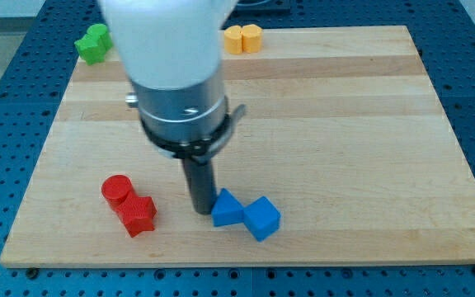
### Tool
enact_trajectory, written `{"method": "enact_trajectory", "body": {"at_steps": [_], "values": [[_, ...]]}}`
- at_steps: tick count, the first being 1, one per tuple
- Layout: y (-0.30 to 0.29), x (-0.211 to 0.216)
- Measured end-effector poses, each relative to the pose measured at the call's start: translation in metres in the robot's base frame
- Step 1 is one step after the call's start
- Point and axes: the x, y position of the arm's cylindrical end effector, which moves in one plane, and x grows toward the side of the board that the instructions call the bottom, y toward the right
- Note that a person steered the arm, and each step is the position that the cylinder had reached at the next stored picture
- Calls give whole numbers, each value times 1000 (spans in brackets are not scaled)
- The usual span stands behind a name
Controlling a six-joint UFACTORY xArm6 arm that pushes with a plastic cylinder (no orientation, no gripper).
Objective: Place your arm at the center left of the board
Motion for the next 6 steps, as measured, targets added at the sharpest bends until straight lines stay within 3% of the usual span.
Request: {"method": "enact_trajectory", "body": {"at_steps": [1, 3, 5, 6], "values": [[10, -9], [-36, -123], [-222, -143], [-259, -149]]}}
